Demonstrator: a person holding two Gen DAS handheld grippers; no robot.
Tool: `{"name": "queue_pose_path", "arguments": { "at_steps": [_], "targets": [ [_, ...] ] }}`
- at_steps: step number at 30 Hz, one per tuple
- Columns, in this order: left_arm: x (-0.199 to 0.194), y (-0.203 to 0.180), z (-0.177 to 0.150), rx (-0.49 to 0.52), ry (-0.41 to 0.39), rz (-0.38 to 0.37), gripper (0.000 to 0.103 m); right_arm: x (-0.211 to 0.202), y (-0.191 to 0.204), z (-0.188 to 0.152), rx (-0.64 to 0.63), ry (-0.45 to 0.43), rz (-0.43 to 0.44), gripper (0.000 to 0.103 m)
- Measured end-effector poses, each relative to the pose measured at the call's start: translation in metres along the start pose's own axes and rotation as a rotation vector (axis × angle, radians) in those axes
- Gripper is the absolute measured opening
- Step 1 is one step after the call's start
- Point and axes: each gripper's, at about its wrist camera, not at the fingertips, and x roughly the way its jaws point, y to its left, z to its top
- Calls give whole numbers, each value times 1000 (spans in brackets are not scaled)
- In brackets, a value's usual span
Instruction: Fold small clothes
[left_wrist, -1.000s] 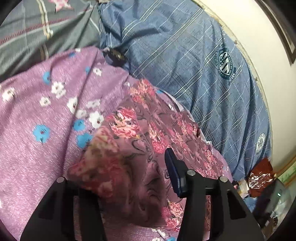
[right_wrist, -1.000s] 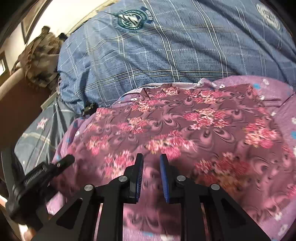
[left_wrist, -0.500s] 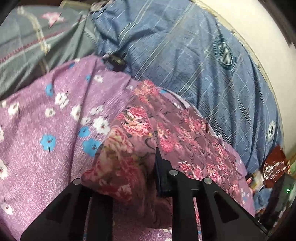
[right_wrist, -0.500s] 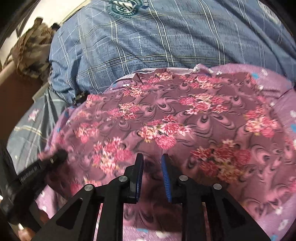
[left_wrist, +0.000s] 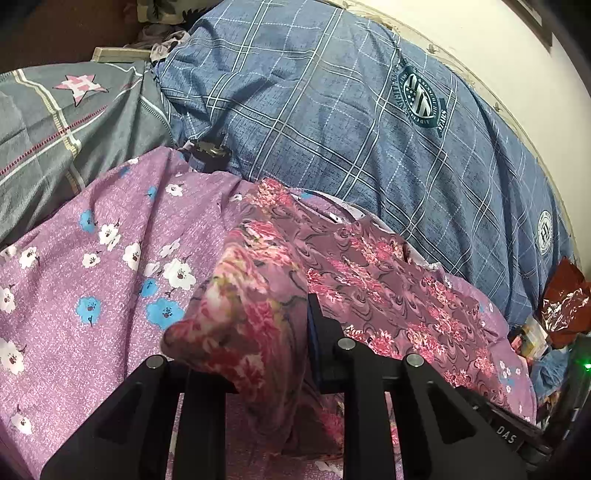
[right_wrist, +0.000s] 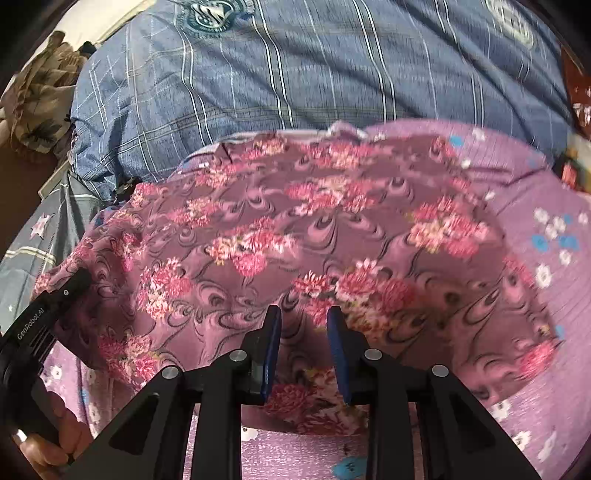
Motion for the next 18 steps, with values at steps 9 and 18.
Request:
{"name": "queue_pose_path", "arguments": {
  "at_steps": [9,18],
  "targets": [
    [1,-2,-1,12,-1,7,18,-18,8,2,-59,-81,-56,28],
    [1,-2,-3,14,4,11,18,-20,9,1,-60,-90,-71,28]
  ]
}}
